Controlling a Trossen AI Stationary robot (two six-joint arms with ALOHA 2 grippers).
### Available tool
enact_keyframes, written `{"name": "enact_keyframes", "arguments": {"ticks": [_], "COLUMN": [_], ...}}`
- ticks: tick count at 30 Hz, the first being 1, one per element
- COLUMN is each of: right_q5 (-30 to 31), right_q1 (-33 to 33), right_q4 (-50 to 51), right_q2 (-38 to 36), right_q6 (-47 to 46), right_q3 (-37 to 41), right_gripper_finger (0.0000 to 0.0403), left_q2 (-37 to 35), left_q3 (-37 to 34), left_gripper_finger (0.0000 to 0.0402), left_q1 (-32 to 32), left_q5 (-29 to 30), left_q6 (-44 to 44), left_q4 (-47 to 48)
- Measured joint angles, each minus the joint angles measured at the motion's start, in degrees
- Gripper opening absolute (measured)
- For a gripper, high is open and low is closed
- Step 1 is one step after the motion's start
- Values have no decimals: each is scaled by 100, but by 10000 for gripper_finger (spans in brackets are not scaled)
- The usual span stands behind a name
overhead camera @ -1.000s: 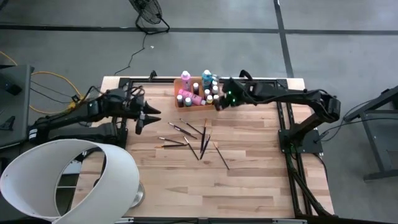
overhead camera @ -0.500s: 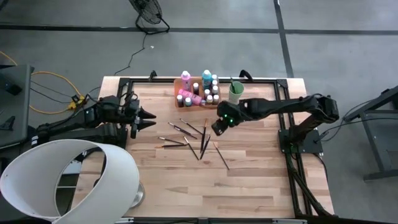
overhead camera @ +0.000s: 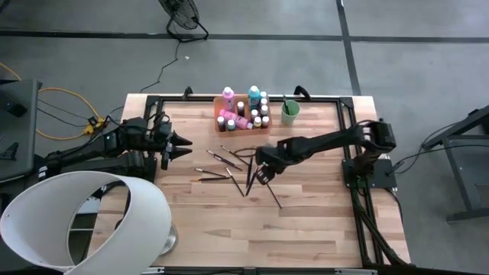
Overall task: Pick & Place Paint Supplies
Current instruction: Put the gold paint brush into the green cup
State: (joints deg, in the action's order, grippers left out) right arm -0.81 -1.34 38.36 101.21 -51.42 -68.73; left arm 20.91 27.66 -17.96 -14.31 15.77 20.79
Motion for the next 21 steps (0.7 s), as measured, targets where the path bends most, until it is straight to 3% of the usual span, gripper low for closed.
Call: {"name": "enact_keyframes", "arguments": {"ticks": [8,15,21], "right_q5": [-233,335,224], "right_q1": [-31,-33,-1], "right_q4": [185,1824,2188], "right_q2": [670,1588,1935], "right_q6": [207,198,-22], "right_q3": [-701,-2155,-2401], "right_gripper_finger": [147,147,146], "left_q2": [0,0,0], "left_q3": [0,0,0], "left_gripper_finger": [161,161,161], "left_q1": [0,0,0], "left_q5": [0,39,50], "left_q6": [2,2,2], "left_q4": [34,36,38]}}
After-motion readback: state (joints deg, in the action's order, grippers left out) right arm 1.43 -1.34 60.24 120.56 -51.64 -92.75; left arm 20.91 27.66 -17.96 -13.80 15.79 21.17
